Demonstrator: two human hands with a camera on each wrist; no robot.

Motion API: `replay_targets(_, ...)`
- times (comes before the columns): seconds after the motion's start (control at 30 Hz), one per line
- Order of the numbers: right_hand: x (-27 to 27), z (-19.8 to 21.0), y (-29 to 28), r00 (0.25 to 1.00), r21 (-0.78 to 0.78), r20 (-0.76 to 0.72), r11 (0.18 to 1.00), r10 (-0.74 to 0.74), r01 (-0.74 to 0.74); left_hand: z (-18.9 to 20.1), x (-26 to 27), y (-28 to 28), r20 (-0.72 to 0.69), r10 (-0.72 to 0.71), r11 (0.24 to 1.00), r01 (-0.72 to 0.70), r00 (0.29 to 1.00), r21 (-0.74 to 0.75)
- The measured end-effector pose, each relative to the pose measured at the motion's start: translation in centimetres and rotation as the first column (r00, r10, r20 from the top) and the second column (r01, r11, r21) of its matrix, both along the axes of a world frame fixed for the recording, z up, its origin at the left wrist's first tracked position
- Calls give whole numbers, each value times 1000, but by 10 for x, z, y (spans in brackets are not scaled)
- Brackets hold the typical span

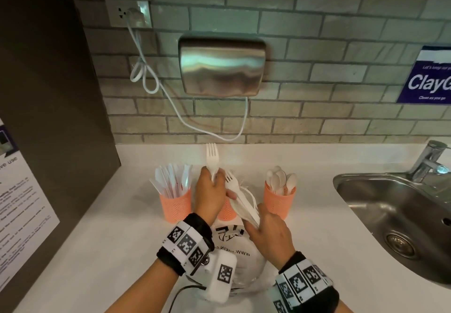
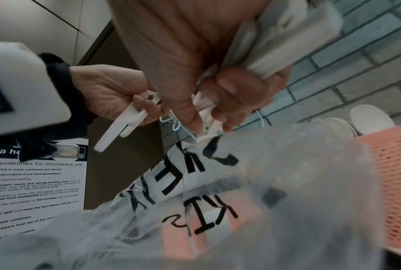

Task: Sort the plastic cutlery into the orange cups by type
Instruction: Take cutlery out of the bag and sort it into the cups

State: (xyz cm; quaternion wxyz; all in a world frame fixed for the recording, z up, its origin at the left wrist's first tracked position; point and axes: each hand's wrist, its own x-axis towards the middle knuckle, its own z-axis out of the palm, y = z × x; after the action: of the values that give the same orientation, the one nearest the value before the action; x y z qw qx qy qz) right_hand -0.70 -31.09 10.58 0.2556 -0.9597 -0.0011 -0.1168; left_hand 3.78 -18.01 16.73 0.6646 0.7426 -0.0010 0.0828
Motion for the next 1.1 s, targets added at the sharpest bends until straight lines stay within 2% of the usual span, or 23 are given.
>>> replay_targets(0.1,-1,-1,2,1000,45,0,999,23,-23,6,-10,-2,-35,-62,978,54,997,-202)
replay_targets(0.17,-1,1,4,999,65,2,997,35,-36,5,-21,-9,-28,-144,958,132,989,-255)
replay_targets(0.3,-2,3,4,999,122,-19,992,49,-46,-1,-28,-14,-40,-173,943,154,984,-296)
replay_targets(0.4,-4,4,2,998,146,-34,988,54,-49,-3,-31,-17,37,-179,947,182,983,-266)
replay_targets(0.5,-5,4,2,996,168,-59,984,66,-55,0,-34,-21,78,-136,953,152,988,-261)
replay_targets(0.6,-7,4,-1,992,260,-87,963,90,-65,12,-28,-14,83,-53,888,84,995,-452)
replay_targets(0.73,-10,6,-7,983,397,-128,915,129,-68,31,-16,11,1,-2,722,2,1000,-692)
replay_targets(0.77,-10,6,-8,981,435,-141,899,135,-61,33,-14,18,-24,8,721,-23,1000,-693)
replay_targets(0.8,-10,7,-8,977,481,-156,875,147,-54,32,-11,23,-40,13,752,-36,999,-658)
replay_targets(0.87,-11,10,-7,959,638,-204,770,194,-20,26,-10,30,-56,-19,853,-14,998,-522)
replay_targets(0.93,-12,15,-6,918,814,-270,578,290,57,17,-14,32,-99,-97,924,52,990,-378)
replay_targets(1.03,-12,23,-5,825,956,-266,246,499,159,4,-24,26,-149,-240,951,202,959,-232)
replay_targets(1.1,-10,22,-5,771,977,-213,120,600,177,-4,-29,20,-162,-306,945,279,938,-170)
